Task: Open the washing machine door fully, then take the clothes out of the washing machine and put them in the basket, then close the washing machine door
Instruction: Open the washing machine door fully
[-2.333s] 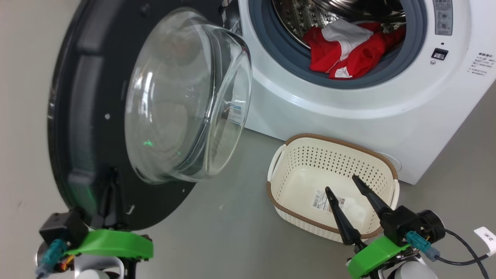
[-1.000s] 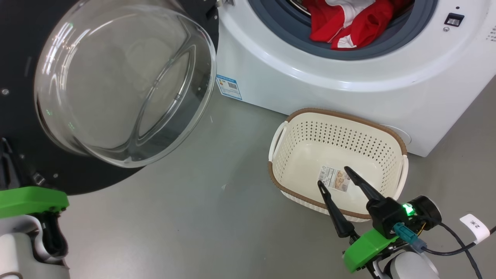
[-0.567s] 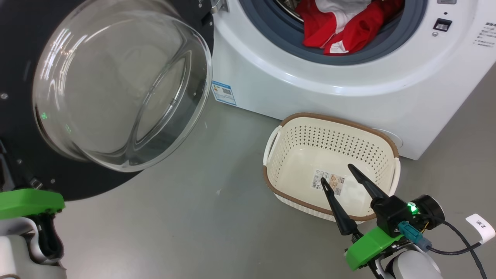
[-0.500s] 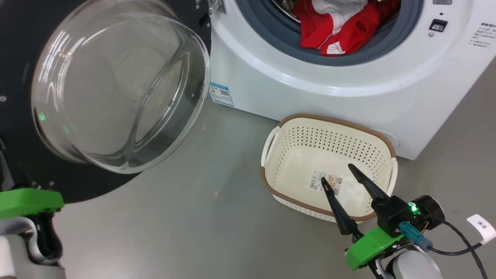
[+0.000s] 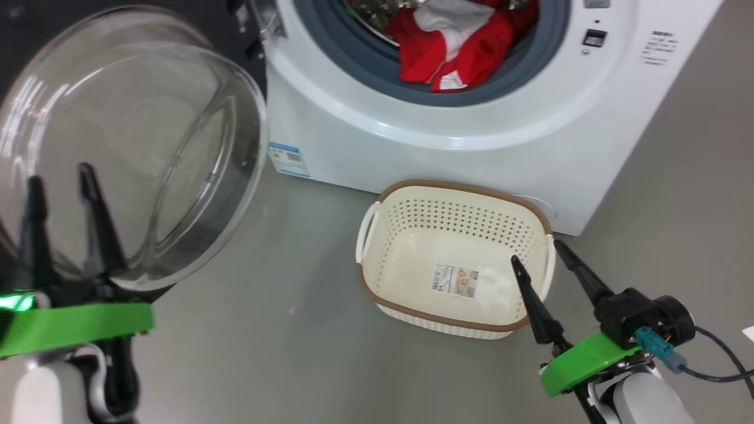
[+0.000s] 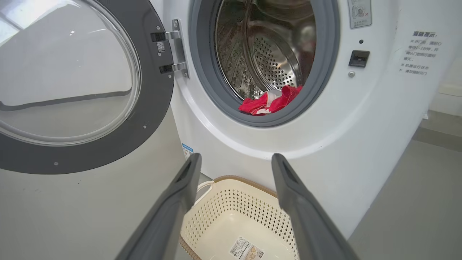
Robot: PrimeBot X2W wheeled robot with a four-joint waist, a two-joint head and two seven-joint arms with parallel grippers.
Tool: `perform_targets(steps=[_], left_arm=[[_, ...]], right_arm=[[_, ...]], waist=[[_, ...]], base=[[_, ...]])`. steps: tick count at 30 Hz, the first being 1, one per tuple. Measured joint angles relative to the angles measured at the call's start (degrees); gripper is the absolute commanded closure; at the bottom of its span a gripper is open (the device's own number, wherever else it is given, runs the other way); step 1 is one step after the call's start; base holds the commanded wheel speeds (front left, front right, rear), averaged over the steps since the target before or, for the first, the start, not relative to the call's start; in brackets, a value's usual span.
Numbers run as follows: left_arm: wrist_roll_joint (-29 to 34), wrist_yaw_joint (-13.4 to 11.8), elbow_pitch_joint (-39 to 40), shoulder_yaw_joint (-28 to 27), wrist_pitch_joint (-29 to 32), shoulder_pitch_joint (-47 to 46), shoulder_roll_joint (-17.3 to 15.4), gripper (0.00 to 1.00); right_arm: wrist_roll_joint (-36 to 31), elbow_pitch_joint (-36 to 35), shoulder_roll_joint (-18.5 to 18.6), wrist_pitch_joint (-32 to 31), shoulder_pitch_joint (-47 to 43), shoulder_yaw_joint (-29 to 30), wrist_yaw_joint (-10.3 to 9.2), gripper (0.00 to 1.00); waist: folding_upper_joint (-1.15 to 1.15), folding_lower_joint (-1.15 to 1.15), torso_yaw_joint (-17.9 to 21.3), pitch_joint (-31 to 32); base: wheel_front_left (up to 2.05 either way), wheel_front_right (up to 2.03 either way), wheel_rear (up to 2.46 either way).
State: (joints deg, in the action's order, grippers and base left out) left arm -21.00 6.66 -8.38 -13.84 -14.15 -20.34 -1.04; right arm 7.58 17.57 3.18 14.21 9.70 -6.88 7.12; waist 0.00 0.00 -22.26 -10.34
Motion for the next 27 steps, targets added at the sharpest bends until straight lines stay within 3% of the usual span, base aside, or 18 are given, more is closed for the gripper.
perform_targets(steps=[12,20,27], left_arm=[[-4.33,0.48,5.79,10.23,2.00,4.74,-0.79,0.00],[-3.47,0.49,5.25,13.67,1.44,8.26,-4.88,0.00],[-1.83,0.48,3.04,14.21,1.36,11.81,-5.83,0.00]], right_arm=[[1.07,-2.60,-0.11,0.42,1.59,5.55,0.00,0.00],[1.27,-3.28,-0.19,0.42,1.53,6.78,0.00,0.00],[1.44,-4.27,-0.24,0.42,-0.38,7.22,0.00,0.00]], waist=[[0.00,0.00,8.68,0.91],[0.00,0.00,14.50,1.99],[0.00,0.00,17.93,4.28]], base=[[0.00,0.00,0.00],[0.00,0.00,0.00],[0.00,0.00,0.00]])
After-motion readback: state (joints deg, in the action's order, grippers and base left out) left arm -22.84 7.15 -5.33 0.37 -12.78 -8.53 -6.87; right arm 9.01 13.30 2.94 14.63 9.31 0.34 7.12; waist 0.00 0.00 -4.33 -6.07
